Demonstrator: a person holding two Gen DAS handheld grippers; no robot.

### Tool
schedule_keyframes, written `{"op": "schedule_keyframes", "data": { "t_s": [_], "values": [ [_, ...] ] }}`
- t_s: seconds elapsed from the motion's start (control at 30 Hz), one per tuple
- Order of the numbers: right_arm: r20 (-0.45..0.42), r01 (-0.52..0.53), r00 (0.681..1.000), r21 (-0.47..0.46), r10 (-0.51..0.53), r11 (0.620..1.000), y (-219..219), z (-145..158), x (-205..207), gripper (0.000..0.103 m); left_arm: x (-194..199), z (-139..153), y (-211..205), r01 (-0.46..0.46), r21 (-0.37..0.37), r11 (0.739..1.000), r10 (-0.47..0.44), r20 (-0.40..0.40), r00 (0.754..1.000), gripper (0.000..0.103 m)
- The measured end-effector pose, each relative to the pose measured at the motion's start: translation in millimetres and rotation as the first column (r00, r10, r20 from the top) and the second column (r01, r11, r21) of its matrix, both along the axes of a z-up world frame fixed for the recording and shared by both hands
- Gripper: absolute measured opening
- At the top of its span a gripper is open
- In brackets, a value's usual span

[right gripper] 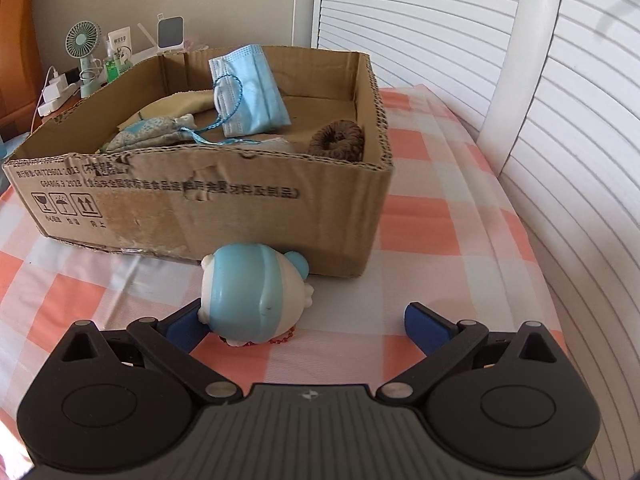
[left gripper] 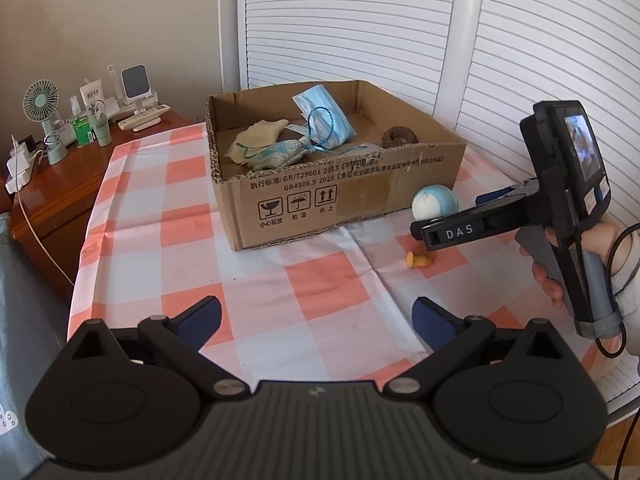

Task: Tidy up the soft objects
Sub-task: 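Move the right tool toward the light-blue ball toy while the left tool approaches the small orange peg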

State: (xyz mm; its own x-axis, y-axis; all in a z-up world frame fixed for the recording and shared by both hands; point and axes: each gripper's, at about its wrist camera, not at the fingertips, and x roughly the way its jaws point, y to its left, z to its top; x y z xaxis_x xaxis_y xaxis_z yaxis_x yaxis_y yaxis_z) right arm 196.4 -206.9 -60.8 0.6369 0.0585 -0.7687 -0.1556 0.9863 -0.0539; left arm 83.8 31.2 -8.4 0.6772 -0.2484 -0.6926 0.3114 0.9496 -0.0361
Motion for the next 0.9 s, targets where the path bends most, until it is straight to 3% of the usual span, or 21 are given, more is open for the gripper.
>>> {"op": "schedule_keyframes", "data": {
  "t_s": [0.4,0.6,0.9],
  "values": [
    [0.039,-0.083,0.996,0.008,0.083,0.996,-26,-3,-6,0.103,23,-19,-49,0.085,0.076,0.994,-0.083,-0.019,0.996,0.101],
    [0.089,-0.16,0.984,0.018,0.157,0.987,-38,-5,-18,0.103,36,-26,-61,0.072,0.091,0.993,-0.07,-0.025,0.997,0.101],
    [0.113,-0.154,0.982,0.021,0.151,0.988,-49,-5,-36,0.103,48,-32,-72,0.064,0.106,0.992,-0.063,-0.011,0.998,0.101]
  ]
}}
